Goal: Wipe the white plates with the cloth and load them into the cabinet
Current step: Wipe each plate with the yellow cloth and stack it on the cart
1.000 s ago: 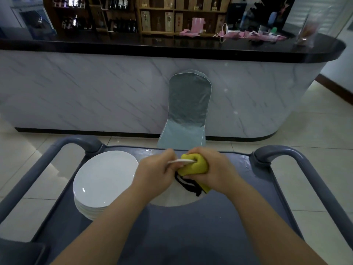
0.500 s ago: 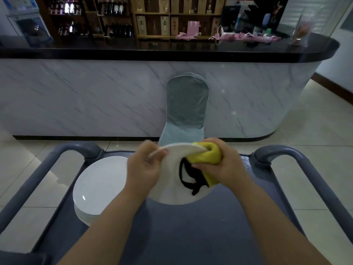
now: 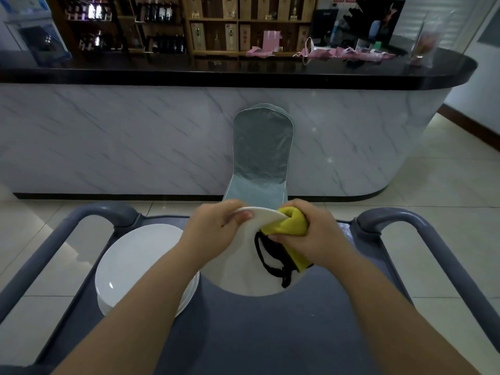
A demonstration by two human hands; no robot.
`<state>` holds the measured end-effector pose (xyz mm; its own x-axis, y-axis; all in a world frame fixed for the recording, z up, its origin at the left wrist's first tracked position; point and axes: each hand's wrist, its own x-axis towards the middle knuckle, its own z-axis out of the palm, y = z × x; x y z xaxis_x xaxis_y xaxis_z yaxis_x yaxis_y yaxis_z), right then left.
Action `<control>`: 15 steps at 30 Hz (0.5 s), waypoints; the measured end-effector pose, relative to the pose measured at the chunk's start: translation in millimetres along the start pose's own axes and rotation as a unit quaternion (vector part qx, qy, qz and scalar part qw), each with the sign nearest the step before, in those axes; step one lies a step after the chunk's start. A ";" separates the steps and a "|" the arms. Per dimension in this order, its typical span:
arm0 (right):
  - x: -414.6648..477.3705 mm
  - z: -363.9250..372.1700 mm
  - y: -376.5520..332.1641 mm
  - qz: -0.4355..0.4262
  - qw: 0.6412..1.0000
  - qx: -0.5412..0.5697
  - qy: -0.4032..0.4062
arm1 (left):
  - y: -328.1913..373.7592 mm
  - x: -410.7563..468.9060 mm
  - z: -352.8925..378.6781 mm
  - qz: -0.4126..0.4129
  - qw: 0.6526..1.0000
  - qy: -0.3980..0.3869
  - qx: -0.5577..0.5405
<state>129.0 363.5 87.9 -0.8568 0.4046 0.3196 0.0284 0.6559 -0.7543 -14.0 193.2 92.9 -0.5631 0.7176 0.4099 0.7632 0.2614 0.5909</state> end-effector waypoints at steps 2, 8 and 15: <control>-4.5 -3.5 2.2 -0.001 0.998 0.050 0.049 | -6.3 -8.4 5.3 -0.039 0.993 0.074 -0.083; -48.0 35.4 36.1 0.137 0.966 0.199 0.092 | -18.1 -28.8 16.1 -0.202 0.947 0.195 -0.154; -4.6 17.3 10.3 -0.050 0.998 0.032 0.034 | -2.0 -12.5 21.3 0.089 0.990 0.103 0.042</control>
<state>124.4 357.3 68.7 -0.8162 0.3835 0.4321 -0.0900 0.6545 -0.7507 -1.7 197.5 71.8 -0.4639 0.6128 0.6397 0.8746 0.2021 0.4407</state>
